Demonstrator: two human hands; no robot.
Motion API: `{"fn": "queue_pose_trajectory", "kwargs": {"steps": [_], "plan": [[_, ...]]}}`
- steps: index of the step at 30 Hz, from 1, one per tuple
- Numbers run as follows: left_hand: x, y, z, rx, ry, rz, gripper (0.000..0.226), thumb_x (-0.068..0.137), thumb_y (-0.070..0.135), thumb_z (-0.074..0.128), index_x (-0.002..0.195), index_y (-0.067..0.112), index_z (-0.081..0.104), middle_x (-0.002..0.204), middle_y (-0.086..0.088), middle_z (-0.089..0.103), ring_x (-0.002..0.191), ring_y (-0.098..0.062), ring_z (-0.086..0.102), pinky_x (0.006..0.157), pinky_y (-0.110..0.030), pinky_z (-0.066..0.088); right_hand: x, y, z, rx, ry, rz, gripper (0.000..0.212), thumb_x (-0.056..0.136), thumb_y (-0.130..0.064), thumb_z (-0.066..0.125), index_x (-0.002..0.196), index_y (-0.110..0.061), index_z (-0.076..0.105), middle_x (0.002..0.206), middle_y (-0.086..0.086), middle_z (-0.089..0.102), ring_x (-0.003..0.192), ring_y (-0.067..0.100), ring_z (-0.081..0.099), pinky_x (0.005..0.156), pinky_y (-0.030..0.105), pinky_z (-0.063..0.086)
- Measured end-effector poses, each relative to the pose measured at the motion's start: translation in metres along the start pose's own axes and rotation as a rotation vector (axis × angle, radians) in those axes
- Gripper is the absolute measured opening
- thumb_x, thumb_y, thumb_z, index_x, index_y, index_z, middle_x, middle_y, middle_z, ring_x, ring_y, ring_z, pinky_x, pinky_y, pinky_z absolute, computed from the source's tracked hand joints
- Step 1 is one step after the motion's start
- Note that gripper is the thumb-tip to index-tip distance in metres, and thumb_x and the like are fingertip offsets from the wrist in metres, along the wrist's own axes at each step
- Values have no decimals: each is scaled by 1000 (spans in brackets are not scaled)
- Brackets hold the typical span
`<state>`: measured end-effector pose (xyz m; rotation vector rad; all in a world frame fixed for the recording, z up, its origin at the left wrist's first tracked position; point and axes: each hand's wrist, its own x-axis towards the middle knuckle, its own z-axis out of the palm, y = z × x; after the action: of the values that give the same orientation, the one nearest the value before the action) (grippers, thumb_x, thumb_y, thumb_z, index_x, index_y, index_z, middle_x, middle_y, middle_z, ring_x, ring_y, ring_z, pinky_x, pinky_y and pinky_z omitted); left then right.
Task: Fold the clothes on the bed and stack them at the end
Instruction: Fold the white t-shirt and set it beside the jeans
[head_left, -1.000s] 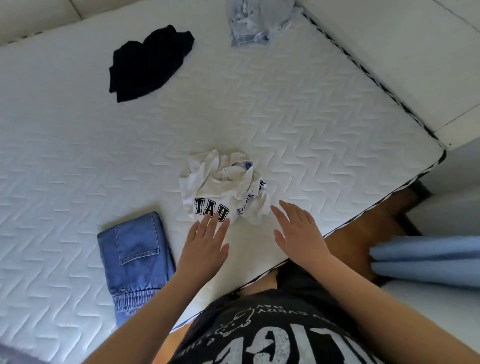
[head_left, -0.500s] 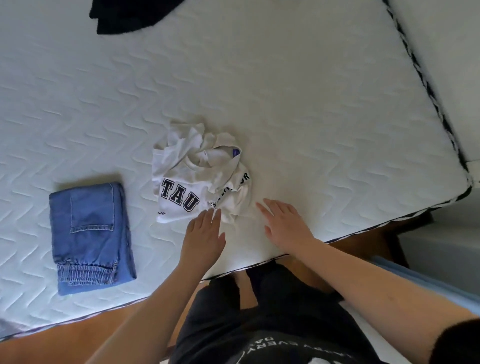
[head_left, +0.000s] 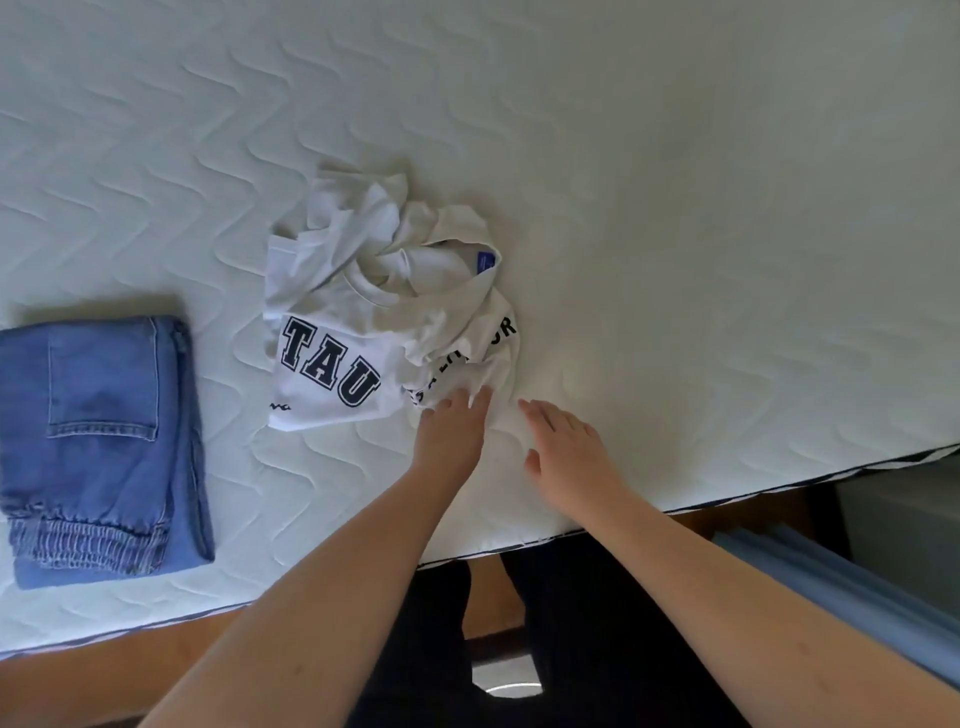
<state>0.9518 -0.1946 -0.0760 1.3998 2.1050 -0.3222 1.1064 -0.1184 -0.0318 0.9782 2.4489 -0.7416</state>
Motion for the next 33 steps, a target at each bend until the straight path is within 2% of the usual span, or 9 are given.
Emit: {"fn": "queue_pose_trajectory", "kwargs": {"steps": [5,10,14,17,20,24,27,30,33], "plan": [[12,0,-27,-199,-1,-5,24,94,6,41,114,10,53,105,-10,59,98,-32,60,74,-37,42,3,0,-8,122,15,22,62,96,-22,47,153,-18,23,151,2,36,133,23,42,106,38,33],[-39,-2,-87,-597,92,37,13,89,13,52,77,10,46,68,-4,52,68,-27,52,61,-38,40,5,-17,-26,312,21,49,77,92,-28,61,155,-19,17,150,3,35,130,25,46,103,38,39],[-97,-4,-135,-807,160,23,5,87,10,56,83,11,60,68,-4,62,66,-21,60,62,-35,47,8,-45,-45,458,91,40,93,79,-37,75,154,-19,23,154,4,30,139,22,36,108,44,37],[-135,-5,-168,-1013,207,19,19,88,5,56,86,21,65,67,4,67,60,-7,65,56,-15,44,10,-71,-59,498,82,65,95,72,-42,77,151,-25,27,152,0,32,140,21,33,109,47,36],[-165,-9,-196,-1175,278,0,22,90,10,50,95,24,67,67,12,67,58,-2,63,55,-10,43,7,-96,-70,586,72,51,85,77,-38,70,150,-30,27,148,-1,40,134,19,38,106,42,37],[-196,-28,-219,-1335,422,-63,23,81,19,40,85,21,62,69,13,61,63,-2,54,57,-8,39,-5,-118,-85,669,86,66,37,91,-18,54,127,-26,57,110,-1,67,101,20,62,75,19,44],[-214,-51,-225,-1321,505,-153,22,78,24,37,77,29,59,74,10,63,70,-6,60,68,-23,45,-18,-126,-99,661,118,112,27,89,-8,50,109,-20,64,88,-2,64,86,23,62,55,10,37],[-225,-74,-227,-1359,585,-258,26,82,23,35,82,28,60,78,5,68,73,-19,67,73,-39,51,-34,-135,-120,743,130,135,25,89,-10,55,111,-15,65,99,4,72,92,20,64,77,24,47],[-233,-93,-230,-1393,632,-284,24,92,12,37,92,21,59,71,3,69,63,-20,70,63,-33,55,-56,-142,-142,909,123,164,19,93,-14,53,106,-12,66,91,2,74,87,17,71,85,40,53]]}}
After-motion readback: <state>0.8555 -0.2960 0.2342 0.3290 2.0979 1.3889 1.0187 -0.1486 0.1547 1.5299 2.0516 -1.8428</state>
